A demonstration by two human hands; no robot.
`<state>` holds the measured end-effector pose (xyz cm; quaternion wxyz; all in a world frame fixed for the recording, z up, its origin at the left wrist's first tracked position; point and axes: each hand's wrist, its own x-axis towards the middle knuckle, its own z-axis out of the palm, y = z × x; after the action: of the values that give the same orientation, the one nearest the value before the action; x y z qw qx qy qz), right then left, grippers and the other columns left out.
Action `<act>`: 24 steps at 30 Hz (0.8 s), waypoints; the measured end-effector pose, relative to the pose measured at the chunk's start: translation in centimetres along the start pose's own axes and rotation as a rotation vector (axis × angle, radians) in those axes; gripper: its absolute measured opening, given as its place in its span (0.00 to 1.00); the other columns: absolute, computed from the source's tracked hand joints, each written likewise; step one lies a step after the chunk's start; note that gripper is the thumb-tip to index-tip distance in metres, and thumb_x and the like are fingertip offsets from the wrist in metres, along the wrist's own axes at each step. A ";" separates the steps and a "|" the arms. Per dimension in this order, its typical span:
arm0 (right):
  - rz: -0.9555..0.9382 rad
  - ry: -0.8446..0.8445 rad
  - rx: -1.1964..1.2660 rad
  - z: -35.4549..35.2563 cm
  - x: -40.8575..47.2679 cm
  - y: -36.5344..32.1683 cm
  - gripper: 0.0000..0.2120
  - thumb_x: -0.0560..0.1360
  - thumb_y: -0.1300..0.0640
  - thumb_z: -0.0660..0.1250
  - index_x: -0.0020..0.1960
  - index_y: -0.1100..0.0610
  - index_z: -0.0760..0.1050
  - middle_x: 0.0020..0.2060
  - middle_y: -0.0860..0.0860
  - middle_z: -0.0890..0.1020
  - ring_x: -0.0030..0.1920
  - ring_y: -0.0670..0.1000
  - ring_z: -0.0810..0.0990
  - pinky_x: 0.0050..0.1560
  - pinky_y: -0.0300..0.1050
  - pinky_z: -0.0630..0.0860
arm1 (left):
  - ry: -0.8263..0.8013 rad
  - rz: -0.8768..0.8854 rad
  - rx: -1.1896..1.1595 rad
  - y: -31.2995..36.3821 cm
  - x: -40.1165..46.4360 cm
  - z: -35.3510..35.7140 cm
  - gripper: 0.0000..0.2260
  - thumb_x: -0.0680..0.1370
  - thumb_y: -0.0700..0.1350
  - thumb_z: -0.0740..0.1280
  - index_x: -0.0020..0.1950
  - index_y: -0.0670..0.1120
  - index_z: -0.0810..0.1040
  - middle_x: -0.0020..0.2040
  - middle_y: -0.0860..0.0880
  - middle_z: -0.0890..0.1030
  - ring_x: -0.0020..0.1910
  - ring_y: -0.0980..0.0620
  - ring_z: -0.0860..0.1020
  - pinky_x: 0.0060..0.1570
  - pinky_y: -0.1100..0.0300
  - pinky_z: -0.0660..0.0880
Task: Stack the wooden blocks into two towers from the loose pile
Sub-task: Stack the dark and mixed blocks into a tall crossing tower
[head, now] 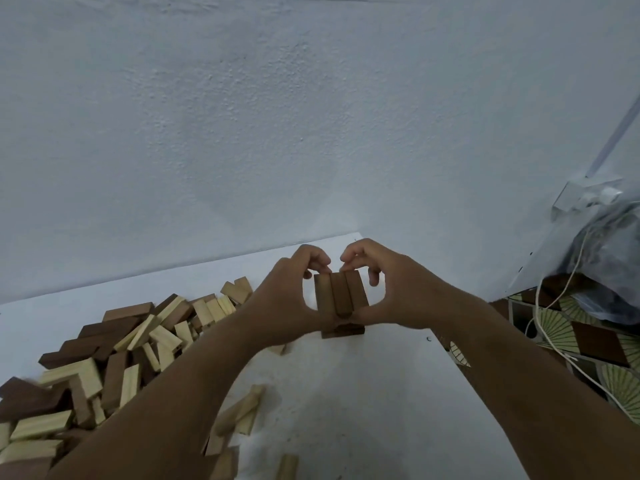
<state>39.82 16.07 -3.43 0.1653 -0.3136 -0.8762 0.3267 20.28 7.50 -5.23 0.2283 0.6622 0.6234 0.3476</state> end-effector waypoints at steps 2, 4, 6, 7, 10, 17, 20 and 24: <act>0.030 -0.020 0.013 -0.2 1.0 0.5 0.32 0.60 0.49 0.78 0.58 0.38 0.65 0.54 0.35 0.77 0.46 0.47 0.72 0.35 0.34 0.69 | -0.003 -0.030 0.002 -0.4 1.0 0.1 0.30 0.64 0.47 0.81 0.59 0.54 0.69 0.55 0.58 0.77 0.56 0.58 0.73 0.50 0.68 0.69; 0.057 -0.042 0.024 -0.2 1.7 1.1 0.32 0.61 0.53 0.78 0.58 0.38 0.65 0.55 0.36 0.77 0.46 0.47 0.72 0.34 0.33 0.69 | -0.015 -0.073 0.010 -0.8 1.8 0.2 0.31 0.64 0.47 0.80 0.60 0.55 0.68 0.55 0.58 0.78 0.56 0.56 0.73 0.51 0.61 0.72; 0.081 -0.062 0.024 -0.1 2.3 1.6 0.33 0.61 0.52 0.77 0.59 0.37 0.65 0.55 0.36 0.77 0.47 0.47 0.73 0.36 0.34 0.70 | -0.045 -0.104 0.013 -1.3 2.3 0.3 0.33 0.64 0.48 0.80 0.62 0.56 0.66 0.56 0.58 0.77 0.56 0.55 0.73 0.54 0.55 0.74; 0.089 -0.073 0.029 0.0 2.4 1.9 0.33 0.61 0.52 0.77 0.59 0.37 0.64 0.55 0.35 0.77 0.48 0.47 0.73 0.37 0.35 0.70 | -0.061 -0.113 0.018 -1.6 2.4 0.4 0.34 0.64 0.49 0.80 0.62 0.57 0.65 0.56 0.58 0.77 0.57 0.55 0.73 0.56 0.52 0.74; 0.094 -0.093 0.037 0.6 2.5 2.7 0.33 0.60 0.50 0.76 0.60 0.36 0.64 0.55 0.34 0.76 0.48 0.47 0.73 0.38 0.36 0.71 | -0.093 -0.138 0.028 -2.2 2.5 0.9 0.35 0.63 0.52 0.79 0.64 0.58 0.64 0.56 0.60 0.77 0.58 0.56 0.73 0.60 0.47 0.74; 0.072 -0.065 0.002 0.9 2.7 3.4 0.33 0.60 0.47 0.76 0.61 0.36 0.64 0.55 0.34 0.76 0.48 0.47 0.73 0.43 0.42 0.76 | -0.087 -0.109 0.032 -3.3 2.6 1.4 0.38 0.61 0.57 0.78 0.67 0.60 0.63 0.58 0.60 0.76 0.60 0.54 0.74 0.61 0.45 0.73; 0.067 -0.076 -0.008 0.8 2.8 3.4 0.34 0.60 0.46 0.76 0.61 0.36 0.64 0.56 0.34 0.76 0.49 0.46 0.73 0.42 0.42 0.76 | -0.085 -0.093 0.049 -3.5 2.7 1.4 0.39 0.62 0.57 0.78 0.67 0.62 0.62 0.58 0.61 0.76 0.60 0.54 0.73 0.61 0.45 0.73; 0.081 -0.084 -0.022 0.8 2.8 3.4 0.35 0.59 0.44 0.75 0.62 0.36 0.64 0.56 0.32 0.75 0.50 0.45 0.73 0.43 0.40 0.76 | -0.092 -0.105 0.047 -3.8 2.6 1.5 0.40 0.61 0.60 0.77 0.67 0.63 0.61 0.58 0.63 0.75 0.61 0.55 0.73 0.62 0.44 0.72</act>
<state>38.85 19.58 -6.06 0.1117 -0.3364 -0.8724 0.3365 18.82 10.71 -8.51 0.2588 0.6492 0.6541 0.2896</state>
